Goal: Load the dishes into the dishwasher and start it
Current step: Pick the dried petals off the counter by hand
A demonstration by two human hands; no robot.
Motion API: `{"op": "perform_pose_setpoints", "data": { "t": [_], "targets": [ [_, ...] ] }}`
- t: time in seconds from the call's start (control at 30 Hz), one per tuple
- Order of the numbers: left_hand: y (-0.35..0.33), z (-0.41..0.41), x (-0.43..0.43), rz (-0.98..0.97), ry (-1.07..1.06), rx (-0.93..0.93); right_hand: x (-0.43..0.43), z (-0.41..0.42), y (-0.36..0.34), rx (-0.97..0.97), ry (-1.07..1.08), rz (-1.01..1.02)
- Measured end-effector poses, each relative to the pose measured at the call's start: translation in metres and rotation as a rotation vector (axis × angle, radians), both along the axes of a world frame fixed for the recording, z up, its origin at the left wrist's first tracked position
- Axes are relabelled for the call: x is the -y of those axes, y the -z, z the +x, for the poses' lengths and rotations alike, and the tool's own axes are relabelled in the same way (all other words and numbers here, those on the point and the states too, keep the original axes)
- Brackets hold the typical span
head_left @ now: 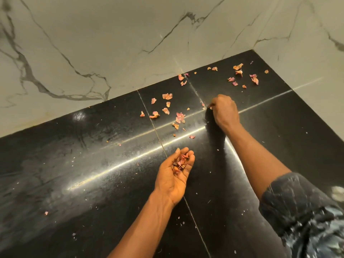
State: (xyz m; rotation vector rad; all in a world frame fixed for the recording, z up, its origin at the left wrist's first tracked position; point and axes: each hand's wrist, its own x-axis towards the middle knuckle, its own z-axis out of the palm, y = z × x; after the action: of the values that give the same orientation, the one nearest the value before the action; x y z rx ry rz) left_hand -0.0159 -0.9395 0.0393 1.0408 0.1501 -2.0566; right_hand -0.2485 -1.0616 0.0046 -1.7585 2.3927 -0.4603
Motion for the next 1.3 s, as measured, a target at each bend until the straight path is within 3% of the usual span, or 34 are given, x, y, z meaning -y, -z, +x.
{"op": "perform_pose_setpoints", "data": {
  "t": [0.17, 0.3, 0.47, 0.57, 0.63, 0.7, 0.8, 0.9, 1.0, 1.1, 1.23, 1.3],
  "targets": [
    [0.004, -0.001, 0.002, 0.004, -0.006, -0.013, -0.043, -0.005, -0.013, 0.429, 0.283, -0.068],
    [0.007, -0.014, 0.011, 0.003, 0.009, 0.002, -0.088, 0.050, -0.049, 0.668, 0.175, -0.104],
    [0.012, -0.023, 0.015, -0.019, 0.008, -0.015, -0.127, 0.104, -0.067, 0.498, -0.216, 0.017],
    [0.007, -0.020, 0.016, -0.005, -0.026, -0.042, -0.111, 0.091, -0.071, 0.634, -0.149, 0.046],
    [0.004, -0.015, 0.016, 0.017, -0.060, -0.044, -0.087, 0.059, -0.064, 0.658, -0.014, -0.048],
    [0.002, -0.010, 0.015, 0.020, -0.068, -0.054, -0.055, 0.020, -0.048, 0.526, 0.197, -0.094],
    [0.002, -0.003, 0.011, 0.021, -0.071, -0.057, -0.015, -0.018, -0.021, 0.297, 0.354, 0.056],
    [0.001, -0.001, 0.008, 0.022, -0.062, -0.040, 0.005, -0.001, -0.014, 0.058, 0.208, 0.179],
    [-0.002, 0.001, 0.008, 0.012, -0.067, -0.039, 0.010, 0.036, -0.014, -0.040, 0.027, 0.172],
    [-0.004, 0.002, 0.008, 0.012, -0.066, -0.040, 0.020, 0.057, -0.019, -0.028, -0.128, 0.200],
    [-0.006, 0.006, 0.006, -0.008, -0.040, -0.049, 0.055, 0.035, -0.034, 0.080, 0.008, 0.164],
    [-0.007, 0.009, 0.005, -0.016, -0.039, -0.056, 0.061, 0.030, -0.035, 0.066, -0.046, 0.216]
  ]
}}
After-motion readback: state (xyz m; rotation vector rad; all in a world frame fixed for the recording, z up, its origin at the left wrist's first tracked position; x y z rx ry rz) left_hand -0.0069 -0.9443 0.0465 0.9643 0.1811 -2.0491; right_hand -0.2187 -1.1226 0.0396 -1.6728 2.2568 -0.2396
